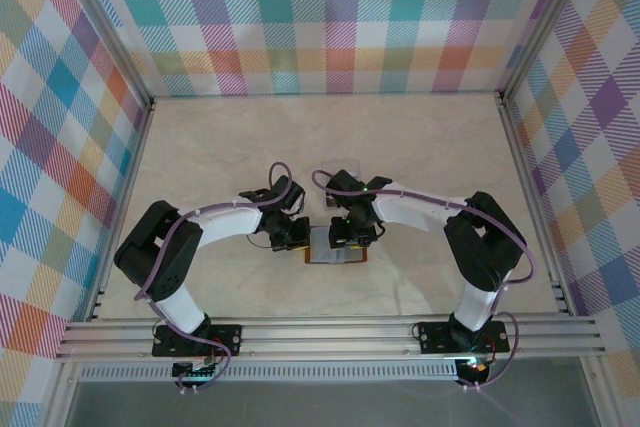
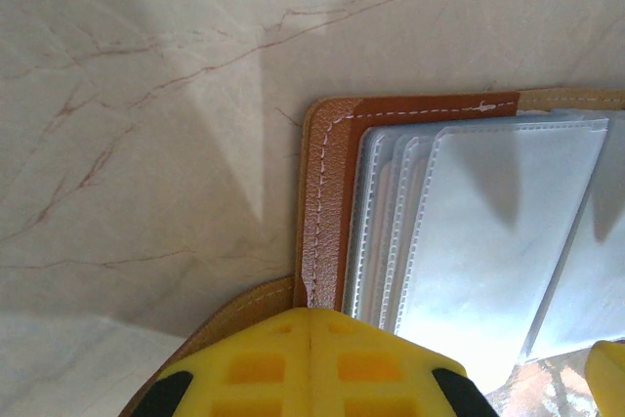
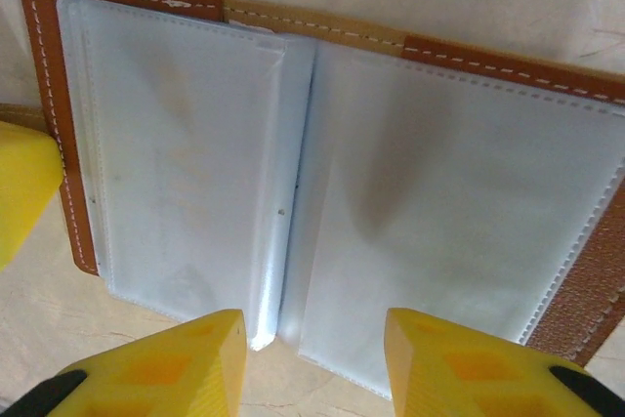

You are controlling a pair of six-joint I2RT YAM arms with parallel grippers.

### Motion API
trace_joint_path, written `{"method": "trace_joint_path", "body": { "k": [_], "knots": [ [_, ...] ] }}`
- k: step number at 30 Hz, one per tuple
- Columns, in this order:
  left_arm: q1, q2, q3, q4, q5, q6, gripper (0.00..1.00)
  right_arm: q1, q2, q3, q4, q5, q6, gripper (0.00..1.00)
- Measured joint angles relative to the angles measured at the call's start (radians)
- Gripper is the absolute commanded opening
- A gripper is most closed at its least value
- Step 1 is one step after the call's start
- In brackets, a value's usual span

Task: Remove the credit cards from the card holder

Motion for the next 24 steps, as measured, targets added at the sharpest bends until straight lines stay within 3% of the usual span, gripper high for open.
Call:
{"method": "trace_joint_path", "body": {
  "k": [9,24],
  "knots": [
    [0.0,-0.002,-0.002,0.003,0.001,-0.001,0.04,0.0,-0.042,-0.002,0.119,-0.114,0.042,0.21],
    [0.005,-0.025,-0.055,0.074,0.027,-0.024,0.03,0.001,0.127,0.003,0.283,-0.238,0.113,0.19]
  ]
}}
